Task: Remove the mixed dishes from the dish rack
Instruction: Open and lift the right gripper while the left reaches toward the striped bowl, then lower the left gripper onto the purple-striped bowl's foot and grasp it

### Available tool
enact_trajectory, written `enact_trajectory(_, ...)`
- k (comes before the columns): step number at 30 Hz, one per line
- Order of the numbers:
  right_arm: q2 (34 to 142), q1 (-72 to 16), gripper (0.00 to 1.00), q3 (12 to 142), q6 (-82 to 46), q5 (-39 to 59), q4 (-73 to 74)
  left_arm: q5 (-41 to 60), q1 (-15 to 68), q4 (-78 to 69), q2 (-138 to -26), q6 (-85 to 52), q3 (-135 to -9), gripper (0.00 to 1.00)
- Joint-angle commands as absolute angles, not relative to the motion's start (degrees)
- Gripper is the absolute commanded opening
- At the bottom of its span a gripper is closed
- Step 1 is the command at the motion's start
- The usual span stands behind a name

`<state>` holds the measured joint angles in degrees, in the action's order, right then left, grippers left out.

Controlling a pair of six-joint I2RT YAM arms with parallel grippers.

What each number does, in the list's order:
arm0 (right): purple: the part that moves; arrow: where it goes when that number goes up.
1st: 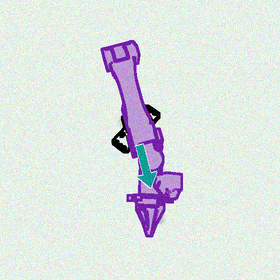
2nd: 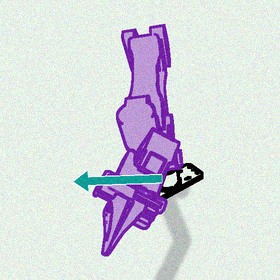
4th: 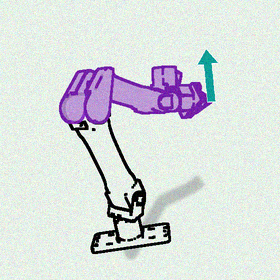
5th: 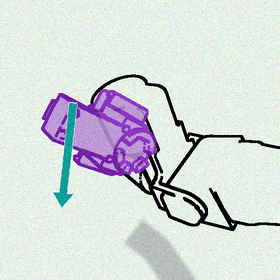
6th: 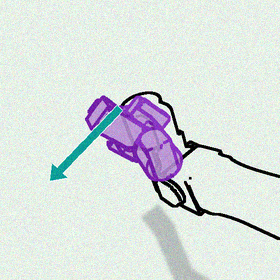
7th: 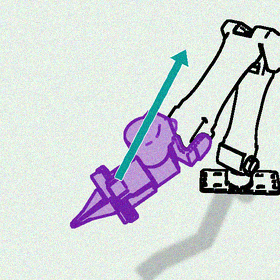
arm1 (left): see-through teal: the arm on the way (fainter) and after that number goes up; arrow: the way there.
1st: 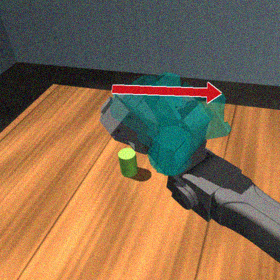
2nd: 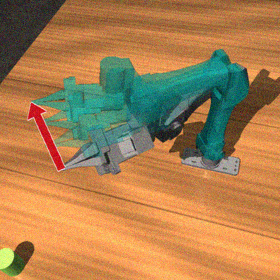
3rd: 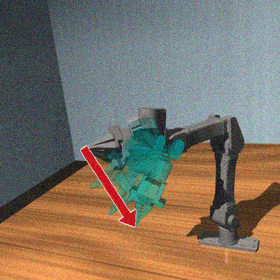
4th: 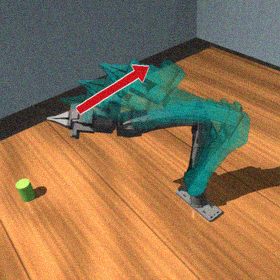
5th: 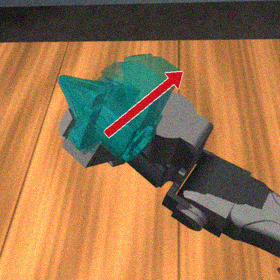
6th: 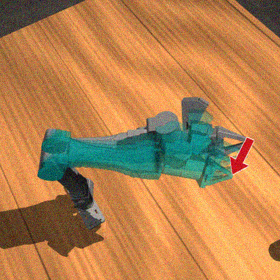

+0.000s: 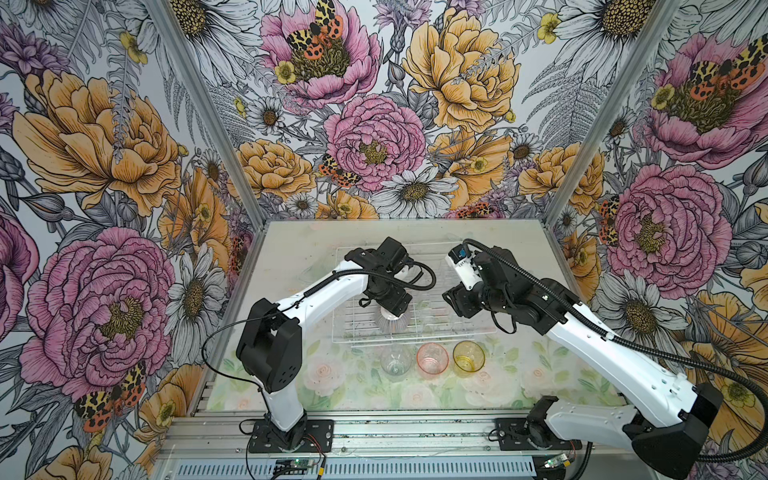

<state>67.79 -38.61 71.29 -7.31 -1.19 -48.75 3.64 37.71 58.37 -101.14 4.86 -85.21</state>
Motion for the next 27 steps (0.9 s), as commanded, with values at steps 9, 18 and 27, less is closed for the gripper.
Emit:
enact_trajectory(9, 64.5, -36.3, 0.62, 68.6, -8.1, 1.4, -45.1, 3.1, 37.1, 59.2, -103.8, 2.5, -87.7, 0.86)
enact_trajectory(18, 63.7, -35.0, 0.62, 67.4, -8.1, 2.6, -44.6, 4.0, 36.7, 59.5, -108.0, 2.4, -88.1, 0.81)
enact_trajectory(27, 63.3, -34.3, 0.62, 66.5, -8.3, 3.1, -44.0, 3.3, 36.5, 59.7, -109.0, 2.4, -88.6, 0.76)
